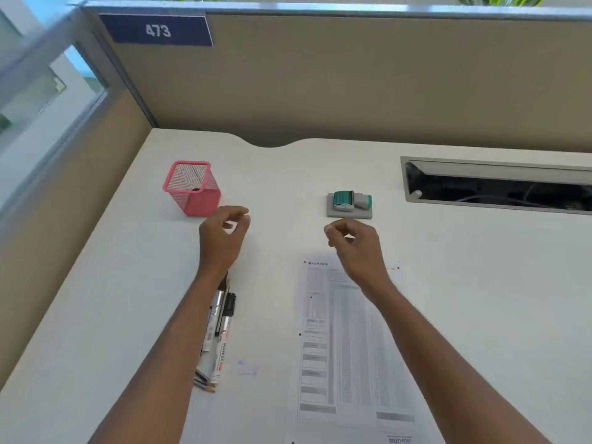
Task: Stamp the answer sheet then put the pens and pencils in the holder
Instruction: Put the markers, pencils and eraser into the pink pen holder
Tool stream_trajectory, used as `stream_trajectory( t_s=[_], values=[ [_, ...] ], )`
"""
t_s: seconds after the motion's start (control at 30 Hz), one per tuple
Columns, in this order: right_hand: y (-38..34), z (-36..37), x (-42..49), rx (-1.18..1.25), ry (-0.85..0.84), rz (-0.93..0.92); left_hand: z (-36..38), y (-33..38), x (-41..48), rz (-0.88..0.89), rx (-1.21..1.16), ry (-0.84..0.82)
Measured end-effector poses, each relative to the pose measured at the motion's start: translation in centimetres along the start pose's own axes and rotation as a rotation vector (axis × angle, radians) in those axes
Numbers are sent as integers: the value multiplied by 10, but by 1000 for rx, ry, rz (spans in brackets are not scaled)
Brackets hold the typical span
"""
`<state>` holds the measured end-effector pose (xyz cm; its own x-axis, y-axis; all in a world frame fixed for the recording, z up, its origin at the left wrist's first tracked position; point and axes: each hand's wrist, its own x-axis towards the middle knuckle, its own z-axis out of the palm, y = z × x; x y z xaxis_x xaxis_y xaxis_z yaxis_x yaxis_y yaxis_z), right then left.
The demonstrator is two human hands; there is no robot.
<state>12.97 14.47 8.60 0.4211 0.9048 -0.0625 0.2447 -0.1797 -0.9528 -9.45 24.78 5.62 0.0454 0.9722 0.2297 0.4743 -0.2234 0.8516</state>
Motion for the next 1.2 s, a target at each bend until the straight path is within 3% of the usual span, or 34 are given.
stream_trajectory(
  t_s=[0.2, 0.4, 0.83, 1.0, 1.2],
  values=[
    [-2, 78, -32, -263, -273, 46, -97, -35, -50, -255, 156, -62],
    [-16, 140, -54, -632, -487, 118, -122, -49, -86, -319, 241, -181],
    [-25, 167, -75, -685, -414, 149, -70, -12, -56, -287, 659, -370],
    [-33, 147, -60, -551, -409, 215, -68, -26, -48, -407, 492, -338],
    [-97, 96, -22, -252, -279, 83, -87, -19, -32, -461, 94, -151]
  ],
)
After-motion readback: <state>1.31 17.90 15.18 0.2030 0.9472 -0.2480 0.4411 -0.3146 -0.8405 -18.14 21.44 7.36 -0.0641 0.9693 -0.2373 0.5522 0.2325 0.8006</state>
